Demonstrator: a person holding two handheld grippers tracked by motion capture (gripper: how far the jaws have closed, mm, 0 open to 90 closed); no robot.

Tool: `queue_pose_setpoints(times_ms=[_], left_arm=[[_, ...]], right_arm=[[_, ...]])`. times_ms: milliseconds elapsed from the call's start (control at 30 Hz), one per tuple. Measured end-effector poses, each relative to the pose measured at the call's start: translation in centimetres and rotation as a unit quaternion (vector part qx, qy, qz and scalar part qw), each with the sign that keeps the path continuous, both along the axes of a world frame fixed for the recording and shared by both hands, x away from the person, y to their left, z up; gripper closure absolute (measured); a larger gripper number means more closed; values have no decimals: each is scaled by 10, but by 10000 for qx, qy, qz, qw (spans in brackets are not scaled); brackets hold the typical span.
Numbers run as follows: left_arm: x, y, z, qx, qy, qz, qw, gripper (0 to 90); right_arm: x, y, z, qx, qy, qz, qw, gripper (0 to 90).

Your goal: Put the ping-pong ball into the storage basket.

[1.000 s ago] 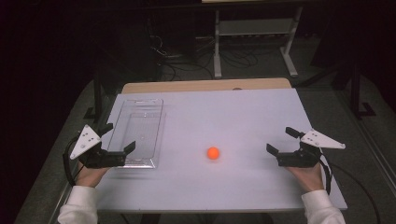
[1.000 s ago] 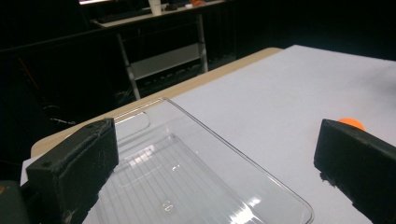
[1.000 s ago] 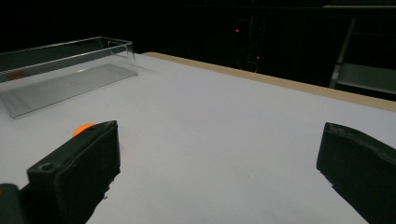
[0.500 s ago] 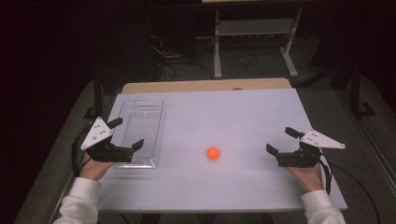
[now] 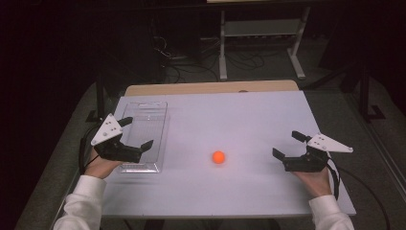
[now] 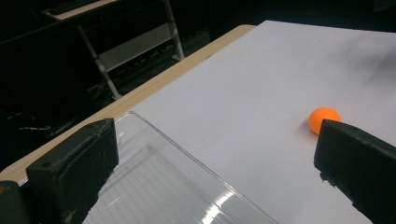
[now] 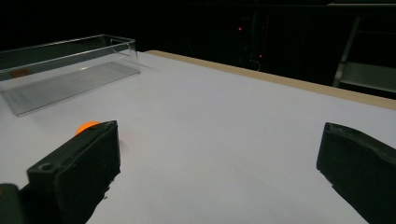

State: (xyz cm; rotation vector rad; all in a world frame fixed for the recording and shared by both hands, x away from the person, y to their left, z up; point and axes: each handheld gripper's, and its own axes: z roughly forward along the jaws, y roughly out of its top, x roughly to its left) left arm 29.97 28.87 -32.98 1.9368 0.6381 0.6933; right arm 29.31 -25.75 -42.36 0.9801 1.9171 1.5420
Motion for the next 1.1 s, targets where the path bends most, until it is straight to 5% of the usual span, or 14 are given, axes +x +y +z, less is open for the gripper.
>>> queue_pose_setpoints(times_ms=[800, 1100], left_arm=[[13, -26, 14, 399, 209, -405, 9982, 0], [22, -46, 19, 575, 328, -730, 9951, 0]], right_arm=[[0, 0, -1, 19, 25, 42, 10000, 0], [1, 0, -1, 22, 30, 57, 10000, 0]])
